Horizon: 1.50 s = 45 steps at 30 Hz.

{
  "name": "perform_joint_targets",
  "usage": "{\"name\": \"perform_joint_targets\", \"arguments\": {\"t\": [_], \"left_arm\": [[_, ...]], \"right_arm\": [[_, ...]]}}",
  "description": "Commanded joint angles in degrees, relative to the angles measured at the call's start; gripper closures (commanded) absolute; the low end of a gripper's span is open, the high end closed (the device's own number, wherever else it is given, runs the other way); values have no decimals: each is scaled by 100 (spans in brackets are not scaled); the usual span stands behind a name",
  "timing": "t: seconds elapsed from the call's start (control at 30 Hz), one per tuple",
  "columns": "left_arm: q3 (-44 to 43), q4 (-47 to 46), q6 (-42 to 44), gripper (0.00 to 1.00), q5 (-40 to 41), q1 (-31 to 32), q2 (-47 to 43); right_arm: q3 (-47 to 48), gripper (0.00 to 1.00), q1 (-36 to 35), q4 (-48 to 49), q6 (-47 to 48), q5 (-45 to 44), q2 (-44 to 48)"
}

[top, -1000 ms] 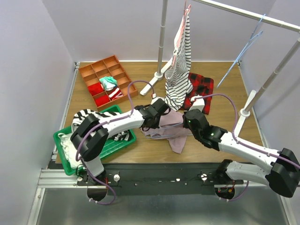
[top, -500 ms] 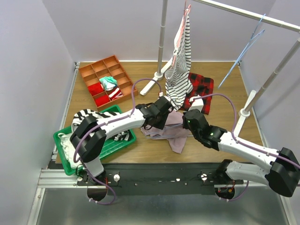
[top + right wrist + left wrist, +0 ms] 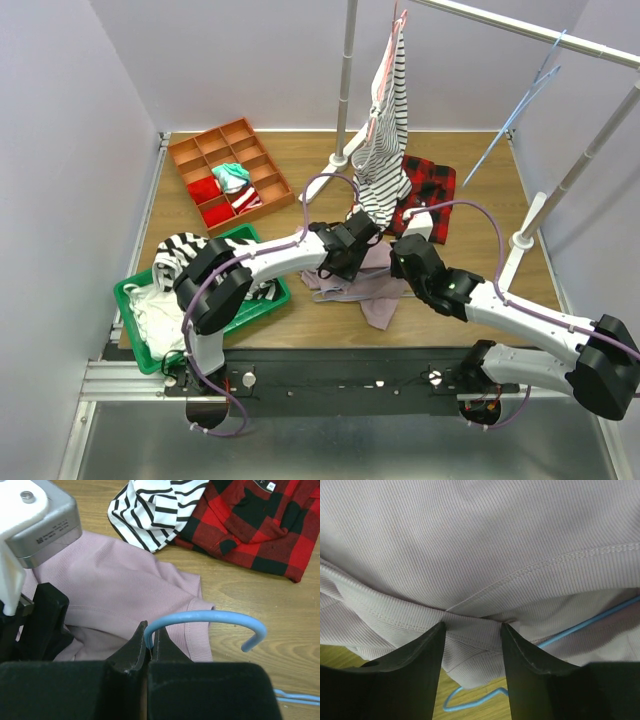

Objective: Place the tank top on the hanger

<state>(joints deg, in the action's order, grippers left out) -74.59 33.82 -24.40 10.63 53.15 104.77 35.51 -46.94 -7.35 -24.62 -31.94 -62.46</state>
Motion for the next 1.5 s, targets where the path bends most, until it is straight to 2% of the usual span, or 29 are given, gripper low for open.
{"name": "perform_joint_targets", "arguments": {"t": [0.0,0.03,0.07,0.27,0.47,0.57,0.6,0.63,0.67,0.73,0.77,0.83,0.87,0.97,1.13,1.23,1.27,1.33,1.37,1.47], "left_arm": [[5,89,-38,50,-44,91,175],[23,72,-64,55,-18,91,149],[41,63,-91,68,61,91,123],[251,124,-275,100,413,65,-536],[778,-7,-486,100,545,-207,-1344],[937,-52,-373,100,404,-340,-1451],[815,10,-381,97,431,-340,-1399],[753,54,-398,85,431,-340,-1250],[709,28,-425,64,431,-340,-1188],[586,-69,-442,56,273,-340,-960],[525,-86,-469,45,238,-331,-872],[340,-86,-495,41,229,-322,-609],[296,-78,-495,33,229,-296,-529],[199,-156,-521,27,237,-252,-352],[129,-201,-715,30,518,-261,-107],[181,-209,-812,44,755,-261,-71],[207,-210,-820,51,782,-261,-62],[278,-210,-820,58,817,-270,-88],[313,-201,-820,66,861,-261,-106],[445,-210,-838,78,905,-287,-229]], "right_arm": [[-149,99,-26,-126,-456,118,14],[-149,99,-17,-117,-456,110,5],[-149,99,-26,-117,-464,118,14],[-141,99,-26,-117,-473,66,-3],[-132,99,-26,-108,-509,48,-3],[-114,99,-26,-108,-491,57,-12],[-105,99,-26,-100,-474,74,-12],[-97,99,-26,-82,-473,74,-21],[-88,99,-17,-91,-473,74,-38],[-70,99,-17,-99,-482,74,-39],[-70,99,-26,-126,-482,74,-30],[-70,99,-26,-135,-482,66,-4],[-70,99,-17,-143,-473,65,5],[-70,99,-26,-161,-473,48,-3],[-88,99,-26,-82,-491,101,-74],[-88,99,-26,-91,-491,109,-100],[-88,99,-17,-99,-491,101,-109],[-88,99,-17,-99,-482,74,-83],[-96,99,-26,-108,-482,57,-83],[-79,99,-17,-117,-482,48,-91]]}}
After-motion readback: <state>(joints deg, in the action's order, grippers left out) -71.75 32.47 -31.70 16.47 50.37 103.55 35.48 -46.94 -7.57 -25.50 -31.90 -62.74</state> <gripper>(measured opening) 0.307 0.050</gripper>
